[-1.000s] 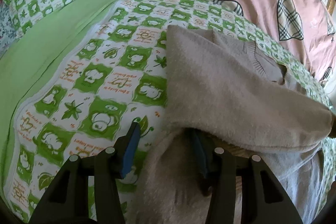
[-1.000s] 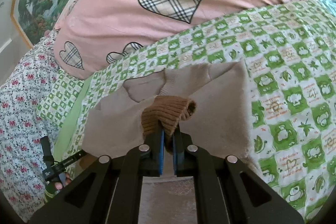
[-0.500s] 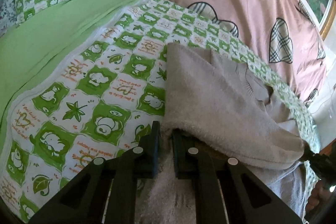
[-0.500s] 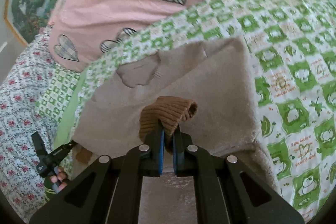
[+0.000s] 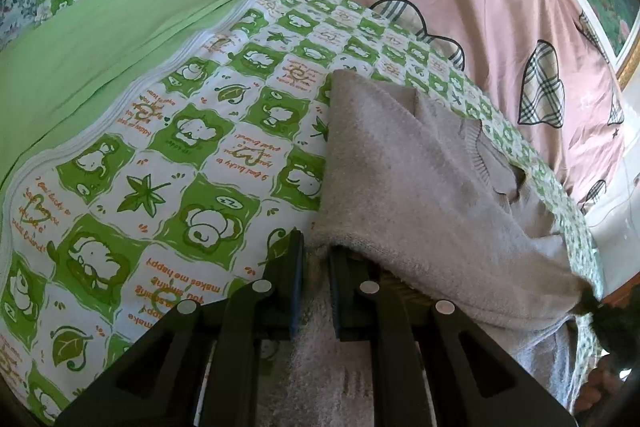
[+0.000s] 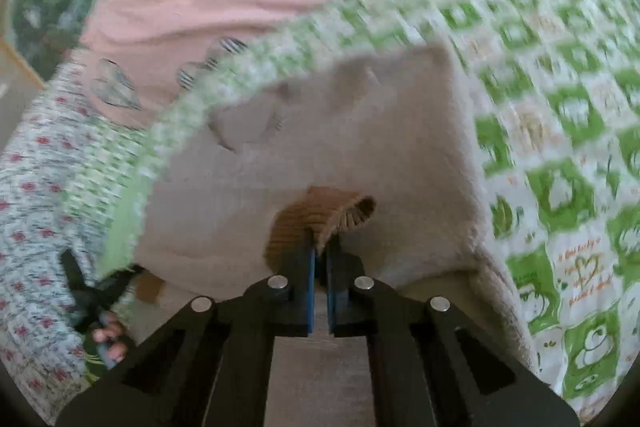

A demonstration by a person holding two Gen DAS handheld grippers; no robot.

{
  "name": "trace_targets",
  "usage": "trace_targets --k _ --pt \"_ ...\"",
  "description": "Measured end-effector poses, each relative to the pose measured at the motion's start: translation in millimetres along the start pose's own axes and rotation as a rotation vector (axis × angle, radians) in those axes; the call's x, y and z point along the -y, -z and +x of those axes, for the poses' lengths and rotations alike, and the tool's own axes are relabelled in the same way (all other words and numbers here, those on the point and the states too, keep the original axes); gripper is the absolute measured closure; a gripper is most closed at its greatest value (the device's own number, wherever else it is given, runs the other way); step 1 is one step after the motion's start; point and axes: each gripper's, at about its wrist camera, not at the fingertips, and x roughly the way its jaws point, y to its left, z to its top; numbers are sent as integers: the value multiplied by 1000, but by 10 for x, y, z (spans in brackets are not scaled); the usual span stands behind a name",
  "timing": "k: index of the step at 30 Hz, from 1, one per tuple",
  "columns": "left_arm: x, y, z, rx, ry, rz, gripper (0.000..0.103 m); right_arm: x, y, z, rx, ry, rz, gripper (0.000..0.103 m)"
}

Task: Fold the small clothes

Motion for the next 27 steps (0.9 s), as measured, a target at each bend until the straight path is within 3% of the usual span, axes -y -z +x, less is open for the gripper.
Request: trace_targets --k 2,9,13,15,17,19,22,27 --pt "-3 1 5 -2 -4 -1 92 -52 -35 -84 9 10 -24 98" --pt "-21 3 16 1 4 -14 91 97 84 193 -120 123 -13 98" --pt "-34 5 30 -2 14 -23 91 80 154 243 -136 172 -35 98" --pt "-42 8 24 0 16 -26 90 109 143 201 -130 220 -9 96" --pt "-43 13 27 5 14 -30 90 40 131 63 -68 307 -8 96" --pt "-38 16 31 10 9 -32 90 -121 128 -21 -14 267 -55 96" --pt "-43 32 0 14 5 -30 90 -309 135 114 -46 148 -111 96" --pt "-82 24 -9 3 23 -51 87 -117 181 528 -167 220 -70 96"
